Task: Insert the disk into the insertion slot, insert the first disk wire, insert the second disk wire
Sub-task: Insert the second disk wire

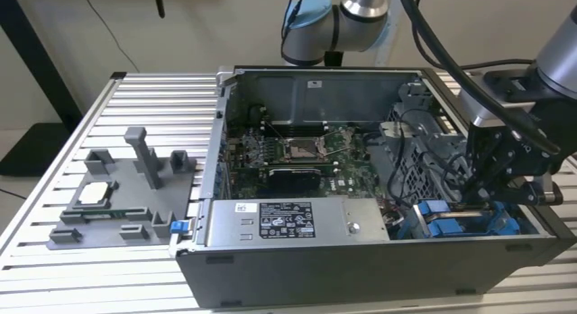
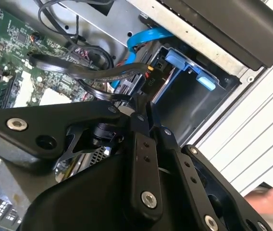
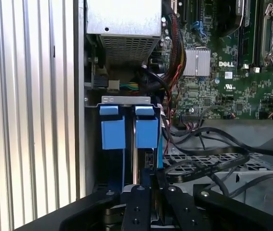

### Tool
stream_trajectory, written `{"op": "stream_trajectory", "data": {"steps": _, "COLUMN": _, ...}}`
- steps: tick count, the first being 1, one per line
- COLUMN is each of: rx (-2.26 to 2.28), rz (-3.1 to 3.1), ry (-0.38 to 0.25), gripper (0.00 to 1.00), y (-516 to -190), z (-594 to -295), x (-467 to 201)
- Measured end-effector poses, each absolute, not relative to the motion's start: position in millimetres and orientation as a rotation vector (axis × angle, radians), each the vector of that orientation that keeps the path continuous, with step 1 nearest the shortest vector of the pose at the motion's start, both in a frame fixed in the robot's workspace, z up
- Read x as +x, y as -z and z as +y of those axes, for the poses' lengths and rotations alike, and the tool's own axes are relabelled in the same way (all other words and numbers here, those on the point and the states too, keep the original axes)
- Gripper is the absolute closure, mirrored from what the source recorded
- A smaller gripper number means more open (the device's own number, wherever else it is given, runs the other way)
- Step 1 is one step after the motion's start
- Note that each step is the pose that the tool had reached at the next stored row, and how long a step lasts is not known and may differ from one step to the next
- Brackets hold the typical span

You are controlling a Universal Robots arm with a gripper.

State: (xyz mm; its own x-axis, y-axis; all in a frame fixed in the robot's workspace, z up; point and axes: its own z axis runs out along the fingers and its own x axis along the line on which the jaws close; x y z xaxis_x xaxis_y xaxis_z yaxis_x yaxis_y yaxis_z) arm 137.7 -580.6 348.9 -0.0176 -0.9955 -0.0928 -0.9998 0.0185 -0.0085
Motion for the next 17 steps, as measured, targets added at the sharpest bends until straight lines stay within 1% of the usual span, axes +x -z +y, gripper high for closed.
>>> {"op": "stream_trajectory", "data": {"steps": 17, "rx": -2.147, "rz": 2.186, "ry": -0.09, "gripper": 1.0, "y": -343.5, "z": -578.9, "x": 138.6}}
